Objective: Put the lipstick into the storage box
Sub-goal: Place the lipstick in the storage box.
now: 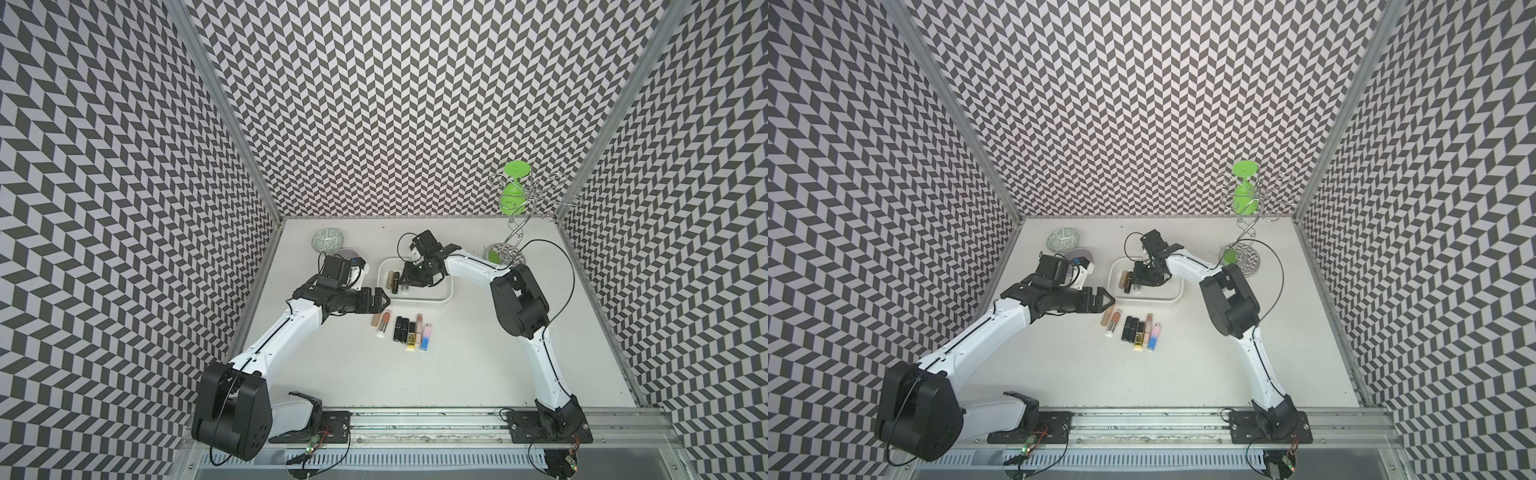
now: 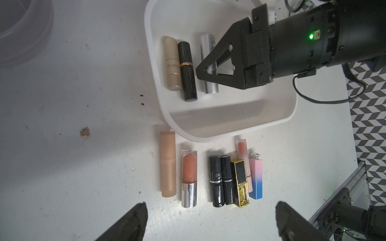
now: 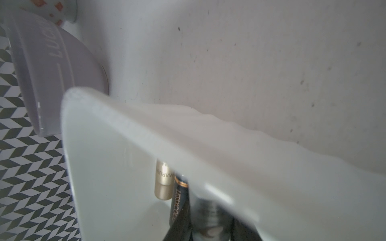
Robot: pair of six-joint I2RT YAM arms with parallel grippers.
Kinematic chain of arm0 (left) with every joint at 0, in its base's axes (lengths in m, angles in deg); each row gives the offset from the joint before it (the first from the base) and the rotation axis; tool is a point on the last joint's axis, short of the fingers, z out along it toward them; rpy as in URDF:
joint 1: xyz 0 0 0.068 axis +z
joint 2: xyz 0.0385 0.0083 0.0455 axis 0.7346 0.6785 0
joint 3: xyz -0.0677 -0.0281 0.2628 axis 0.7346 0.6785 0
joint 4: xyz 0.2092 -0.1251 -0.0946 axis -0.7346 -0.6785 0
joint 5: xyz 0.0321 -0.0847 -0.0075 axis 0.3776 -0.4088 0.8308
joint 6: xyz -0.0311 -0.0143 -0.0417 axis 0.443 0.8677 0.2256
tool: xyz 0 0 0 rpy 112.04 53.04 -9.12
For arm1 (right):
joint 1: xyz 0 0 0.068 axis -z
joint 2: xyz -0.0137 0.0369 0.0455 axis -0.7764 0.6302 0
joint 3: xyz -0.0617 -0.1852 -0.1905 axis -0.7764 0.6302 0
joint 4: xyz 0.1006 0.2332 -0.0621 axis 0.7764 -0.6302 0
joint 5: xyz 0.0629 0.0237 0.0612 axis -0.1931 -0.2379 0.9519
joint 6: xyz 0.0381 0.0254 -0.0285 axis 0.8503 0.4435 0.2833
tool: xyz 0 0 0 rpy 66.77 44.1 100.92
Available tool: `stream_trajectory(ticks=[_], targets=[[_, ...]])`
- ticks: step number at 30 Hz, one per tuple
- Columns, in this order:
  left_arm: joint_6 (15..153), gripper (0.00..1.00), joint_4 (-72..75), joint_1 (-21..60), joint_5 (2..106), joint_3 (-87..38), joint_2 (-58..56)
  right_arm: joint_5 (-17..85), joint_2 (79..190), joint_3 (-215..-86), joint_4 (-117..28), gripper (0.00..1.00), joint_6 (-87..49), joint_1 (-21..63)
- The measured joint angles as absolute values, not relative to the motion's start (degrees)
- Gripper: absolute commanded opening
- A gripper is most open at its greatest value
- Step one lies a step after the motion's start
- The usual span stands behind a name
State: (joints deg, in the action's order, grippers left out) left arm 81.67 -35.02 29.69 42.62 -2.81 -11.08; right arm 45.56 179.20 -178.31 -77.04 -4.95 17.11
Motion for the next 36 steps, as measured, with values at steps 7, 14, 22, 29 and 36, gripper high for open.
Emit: stream_trajectory(ticks=[7,14,22,29,36], targets=[[81.64,0.99,-35.04,29.78,42.4,-2.42,-11.08,46.61,179.31,-178.31,-75.66,0.42,-4.38,17.33],[82.78,0.99,-35.04,29.97,42.42,-2.18,-11.08,46.91,179.25,-178.15,-75.38,0.42,-4.36,17.38],[84.05,0.99,-35.28,29.95,44.54,-2.16,-11.02,47.11,174.55,-174.79,-75.64,0.43,-4.64,17.48],[83.52,0.99,-38.63,29.95,49.77,-3.93,-5.31,46.85,159.71,-168.58,-75.71,0.43,-5.95,17.48],[80.92,0.99,-40.13,29.95,54.97,-6.79,1.16,45.86,142.53,-158.42,-74.9,0.43,-7.57,17.48]])
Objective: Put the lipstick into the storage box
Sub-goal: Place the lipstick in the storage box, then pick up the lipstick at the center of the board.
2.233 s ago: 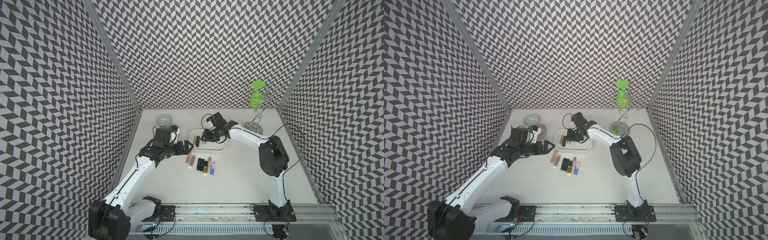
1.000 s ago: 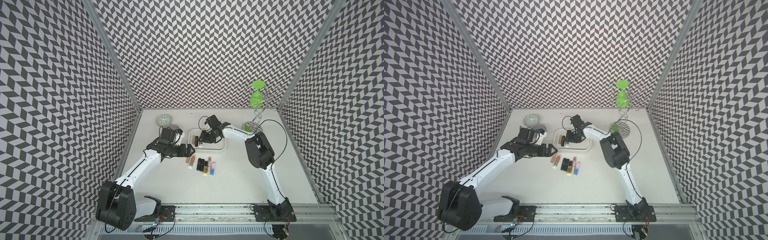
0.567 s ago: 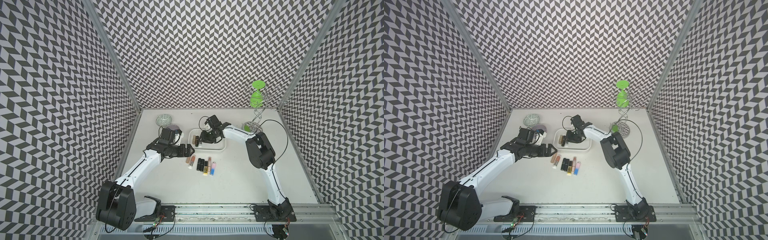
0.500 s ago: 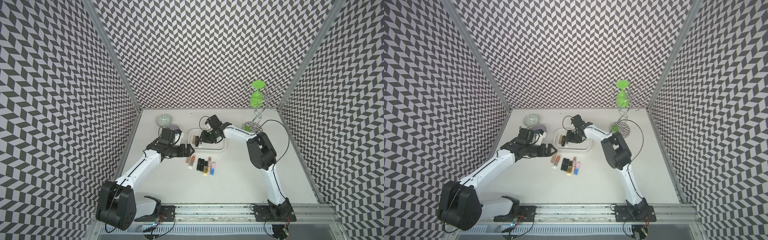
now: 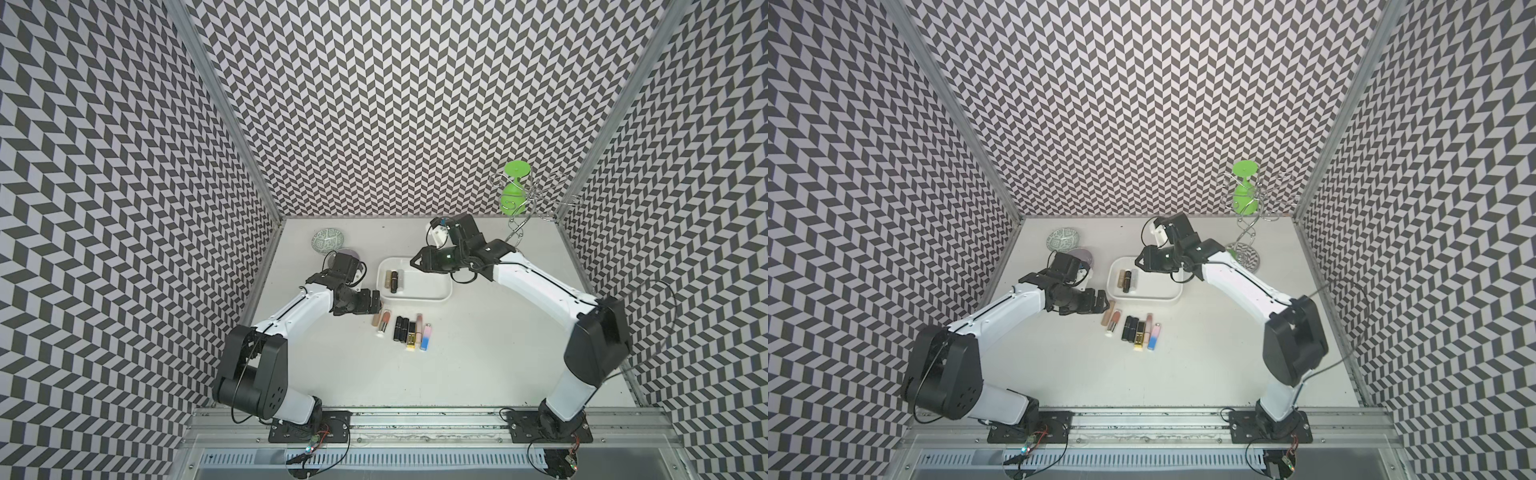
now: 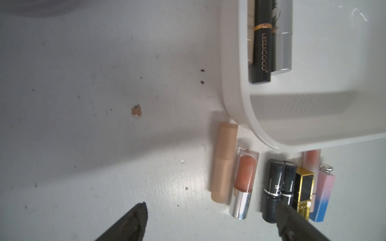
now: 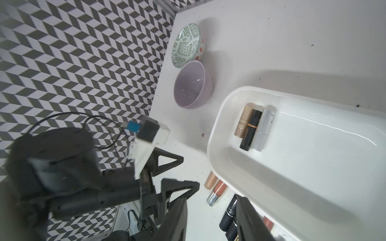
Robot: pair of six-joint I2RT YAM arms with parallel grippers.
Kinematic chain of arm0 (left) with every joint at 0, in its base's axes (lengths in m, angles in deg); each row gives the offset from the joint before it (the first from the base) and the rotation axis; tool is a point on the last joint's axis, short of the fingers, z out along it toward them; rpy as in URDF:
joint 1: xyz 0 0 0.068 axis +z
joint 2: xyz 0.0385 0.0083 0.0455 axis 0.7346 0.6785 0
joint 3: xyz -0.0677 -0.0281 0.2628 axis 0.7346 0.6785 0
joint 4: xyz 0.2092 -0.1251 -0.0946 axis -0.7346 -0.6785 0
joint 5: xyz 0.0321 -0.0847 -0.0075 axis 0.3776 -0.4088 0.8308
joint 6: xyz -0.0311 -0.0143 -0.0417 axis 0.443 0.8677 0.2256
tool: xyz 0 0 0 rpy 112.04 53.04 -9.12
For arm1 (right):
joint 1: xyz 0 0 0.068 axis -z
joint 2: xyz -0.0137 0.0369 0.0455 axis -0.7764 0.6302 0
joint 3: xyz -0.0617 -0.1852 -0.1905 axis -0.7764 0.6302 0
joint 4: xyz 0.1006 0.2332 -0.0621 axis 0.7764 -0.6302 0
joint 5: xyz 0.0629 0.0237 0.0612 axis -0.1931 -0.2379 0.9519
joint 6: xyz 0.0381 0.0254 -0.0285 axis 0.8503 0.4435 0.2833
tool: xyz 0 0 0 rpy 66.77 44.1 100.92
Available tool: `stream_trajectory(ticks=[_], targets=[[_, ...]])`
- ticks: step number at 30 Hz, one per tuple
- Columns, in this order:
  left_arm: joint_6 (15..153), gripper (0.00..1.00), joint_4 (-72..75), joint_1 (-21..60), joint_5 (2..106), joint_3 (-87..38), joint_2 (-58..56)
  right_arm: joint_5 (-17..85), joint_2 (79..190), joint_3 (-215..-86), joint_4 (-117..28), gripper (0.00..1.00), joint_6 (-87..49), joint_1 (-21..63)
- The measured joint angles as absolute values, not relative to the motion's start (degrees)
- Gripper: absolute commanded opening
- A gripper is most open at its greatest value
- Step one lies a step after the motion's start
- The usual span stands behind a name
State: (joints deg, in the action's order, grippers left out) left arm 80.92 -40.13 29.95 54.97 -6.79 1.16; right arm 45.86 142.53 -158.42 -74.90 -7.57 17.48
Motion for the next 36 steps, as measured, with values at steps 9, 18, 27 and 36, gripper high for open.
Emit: stream_trajectory(ticks=[9,18,27,36], targets=[[78.82,0.88,-39.11,28.77,57.99,-7.54,6.69,45.01,133.28,-152.3,-73.7,0.43,-7.53,17.86],[78.34,0.77,-37.32,27.0,58.97,-7.65,9.96,44.88,131.27,-151.75,-73.63,0.42,-7.53,17.88],[77.97,0.66,-36.0,26.78,60.19,-8.98,13.24,44.86,129.61,-150.07,-72.34,0.42,-7.53,18.49],[77.75,0.53,-34.36,26.61,62.07,-9.59,14.42,45.36,129.61,-149.98,-71.03,0.42,-7.55,18.88]])
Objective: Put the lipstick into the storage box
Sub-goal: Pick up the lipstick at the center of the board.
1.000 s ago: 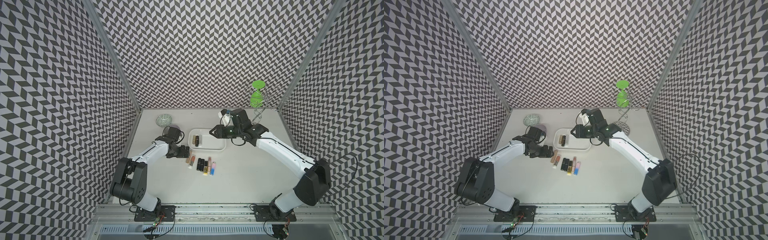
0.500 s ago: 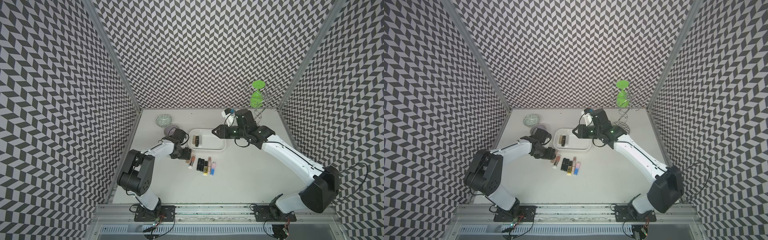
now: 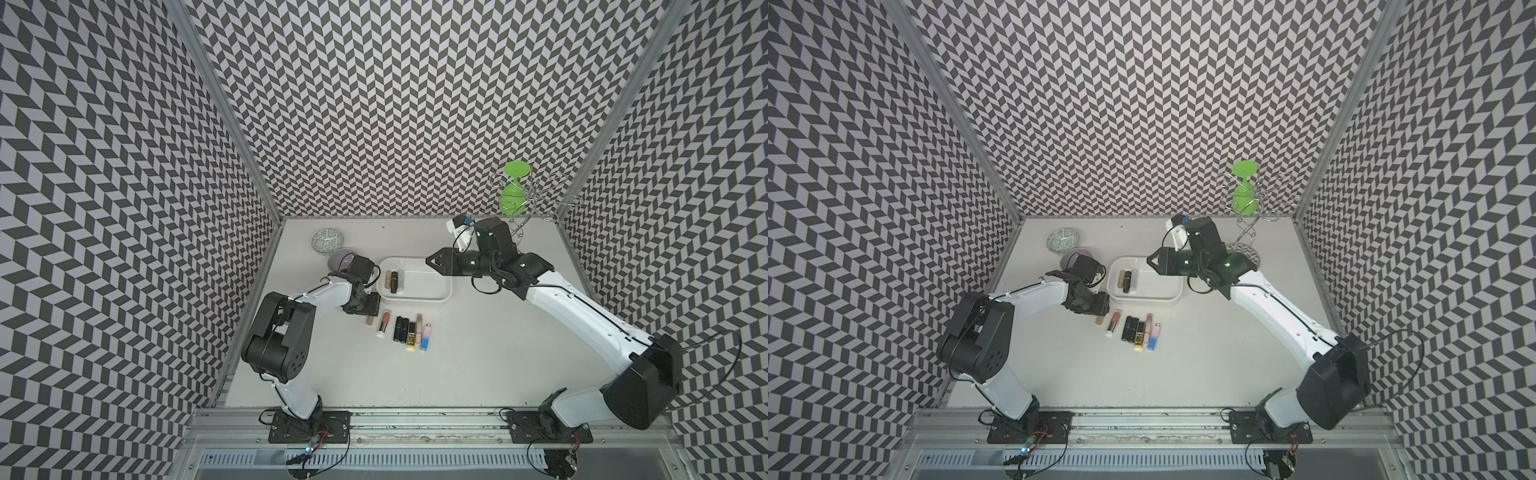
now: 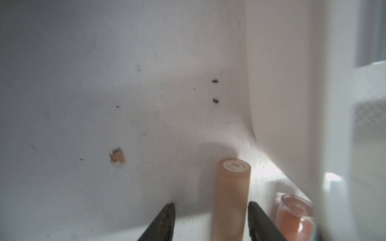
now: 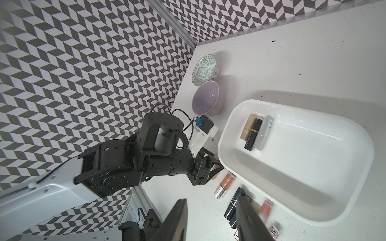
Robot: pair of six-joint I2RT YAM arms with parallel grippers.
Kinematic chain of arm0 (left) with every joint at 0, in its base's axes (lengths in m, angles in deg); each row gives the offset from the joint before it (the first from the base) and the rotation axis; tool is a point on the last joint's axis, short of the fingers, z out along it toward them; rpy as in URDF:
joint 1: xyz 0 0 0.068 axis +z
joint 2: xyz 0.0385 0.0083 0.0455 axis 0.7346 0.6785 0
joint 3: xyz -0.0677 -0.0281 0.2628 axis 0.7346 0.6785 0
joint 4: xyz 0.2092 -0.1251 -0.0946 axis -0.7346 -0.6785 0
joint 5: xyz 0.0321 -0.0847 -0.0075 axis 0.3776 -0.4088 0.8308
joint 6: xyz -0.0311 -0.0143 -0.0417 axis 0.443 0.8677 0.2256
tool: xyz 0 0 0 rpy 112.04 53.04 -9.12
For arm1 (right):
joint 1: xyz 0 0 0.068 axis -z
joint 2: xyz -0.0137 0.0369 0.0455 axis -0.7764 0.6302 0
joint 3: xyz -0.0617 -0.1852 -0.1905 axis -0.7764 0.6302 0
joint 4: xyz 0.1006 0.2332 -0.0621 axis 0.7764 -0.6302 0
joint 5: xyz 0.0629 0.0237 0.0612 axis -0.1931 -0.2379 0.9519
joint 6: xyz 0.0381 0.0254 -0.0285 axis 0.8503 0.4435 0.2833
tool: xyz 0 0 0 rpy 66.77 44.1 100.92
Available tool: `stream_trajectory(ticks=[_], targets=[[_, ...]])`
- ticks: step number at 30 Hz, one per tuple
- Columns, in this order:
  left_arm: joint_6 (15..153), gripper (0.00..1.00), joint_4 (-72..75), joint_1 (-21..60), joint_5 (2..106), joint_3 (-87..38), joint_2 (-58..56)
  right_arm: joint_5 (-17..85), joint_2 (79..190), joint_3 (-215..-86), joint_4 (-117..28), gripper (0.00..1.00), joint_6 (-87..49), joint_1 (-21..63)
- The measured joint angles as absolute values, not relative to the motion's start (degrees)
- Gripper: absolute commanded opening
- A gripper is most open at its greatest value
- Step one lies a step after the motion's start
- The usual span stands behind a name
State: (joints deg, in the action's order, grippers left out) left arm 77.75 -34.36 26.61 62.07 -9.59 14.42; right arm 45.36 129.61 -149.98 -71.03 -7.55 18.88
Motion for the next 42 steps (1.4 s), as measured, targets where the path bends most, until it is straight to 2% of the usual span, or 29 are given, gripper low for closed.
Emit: stream_trajectory(ticks=[3,7,12,15,24,31,42], targets=[[77.67,0.46,-33.91,26.61,62.53,-10.25,15.14,45.71,129.61,-149.33,-70.29,0.42,-7.55,18.88],[77.43,0.3,-32.94,26.63,62.97,-11.05,16.13,46.52,129.61,-148.04,-69.81,0.44,-7.57,18.88],[77.45,0.19,-32.53,26.65,63.21,-11.08,16.28,47.9,129.59,-147.01,-69.56,0.5,-7.59,18.88],[77.51,0.17,-32.51,26.67,63.19,-11.05,16.26,48.99,129.55,-146.64,-69.0,0.53,-7.61,18.88],[77.58,0.16,-33.77,28.99,61.46,-7.73,12.78,54.32,129.57,-145.3,-65.65,0.6,-6.45,18.86],[78.32,0.17,-35.79,33.75,57.59,-6.14,5.37,58.08,132.34,-145.94,-64.25,0.62,-6.06,16.24],[87.24,0.18,-30.78,35.77,41.64,-4.56,-9.1,61.47,138.14,-149.33,-66.66,0.62,-7.81,10.34]])
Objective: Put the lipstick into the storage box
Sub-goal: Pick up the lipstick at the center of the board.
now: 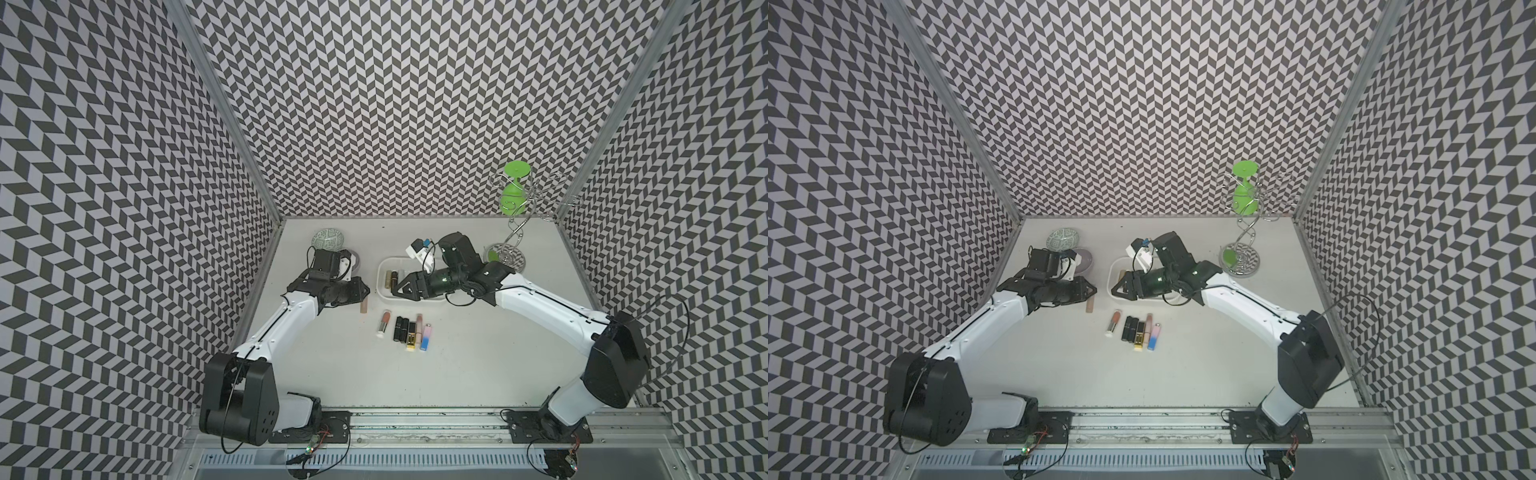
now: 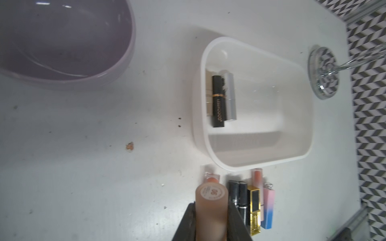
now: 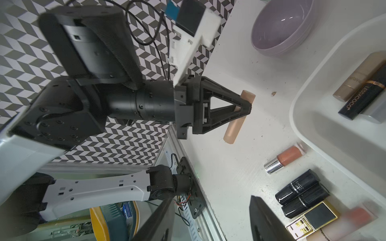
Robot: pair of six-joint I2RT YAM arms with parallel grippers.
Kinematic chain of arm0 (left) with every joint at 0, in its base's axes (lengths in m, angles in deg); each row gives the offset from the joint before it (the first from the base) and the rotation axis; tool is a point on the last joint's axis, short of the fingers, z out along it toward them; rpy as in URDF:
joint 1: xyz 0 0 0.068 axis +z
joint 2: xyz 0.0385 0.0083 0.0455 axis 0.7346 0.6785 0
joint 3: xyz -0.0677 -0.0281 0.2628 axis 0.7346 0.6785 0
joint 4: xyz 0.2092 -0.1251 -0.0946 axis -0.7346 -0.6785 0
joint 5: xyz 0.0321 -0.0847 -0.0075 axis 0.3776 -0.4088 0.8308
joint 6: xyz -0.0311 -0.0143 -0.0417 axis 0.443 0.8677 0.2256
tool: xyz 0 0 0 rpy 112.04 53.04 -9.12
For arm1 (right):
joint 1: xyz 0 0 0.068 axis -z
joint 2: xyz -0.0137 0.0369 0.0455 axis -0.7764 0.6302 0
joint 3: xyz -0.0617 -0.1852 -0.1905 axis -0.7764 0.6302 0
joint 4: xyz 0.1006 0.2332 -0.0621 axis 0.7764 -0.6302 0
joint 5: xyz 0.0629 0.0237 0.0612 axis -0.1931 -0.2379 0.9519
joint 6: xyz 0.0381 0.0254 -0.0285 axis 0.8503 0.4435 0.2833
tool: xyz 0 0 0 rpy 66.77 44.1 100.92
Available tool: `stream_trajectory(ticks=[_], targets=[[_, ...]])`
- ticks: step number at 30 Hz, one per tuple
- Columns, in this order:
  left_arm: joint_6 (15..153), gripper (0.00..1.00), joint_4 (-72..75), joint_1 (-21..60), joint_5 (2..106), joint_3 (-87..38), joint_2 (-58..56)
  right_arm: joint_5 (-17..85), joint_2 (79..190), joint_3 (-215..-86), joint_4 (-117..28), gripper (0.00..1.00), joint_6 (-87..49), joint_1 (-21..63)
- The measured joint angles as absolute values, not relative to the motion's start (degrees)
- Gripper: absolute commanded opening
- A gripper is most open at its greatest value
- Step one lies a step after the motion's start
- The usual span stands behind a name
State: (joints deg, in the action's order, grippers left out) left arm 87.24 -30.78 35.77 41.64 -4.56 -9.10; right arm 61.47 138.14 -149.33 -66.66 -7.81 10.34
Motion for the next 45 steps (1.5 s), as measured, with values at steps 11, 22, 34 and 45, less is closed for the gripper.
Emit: stream_trajectory(ticks=[11,22,34,45], targets=[[101.82,0.19,-14.74,35.68,24.22,-2.47,-16.57,64.49,137.41,-148.91,-67.97,0.61,-9.62,12.44],[115.98,0.2,6.73,28.14,13.59,-1.94,-14.19,70.21,128.96,-145.0,-65.78,0.59,-8.36,20.48],[119.02,0.2,12.76,23.24,12.39,-5.77,-9.82,77.03,126.09,-142.59,-57.43,0.56,-1.8,20.74],[119.76,0.2,13.76,22.8,12.41,-9.42,-8.53,77.71,126.03,-141.54,-53.94,0.52,2.27,20.74]])
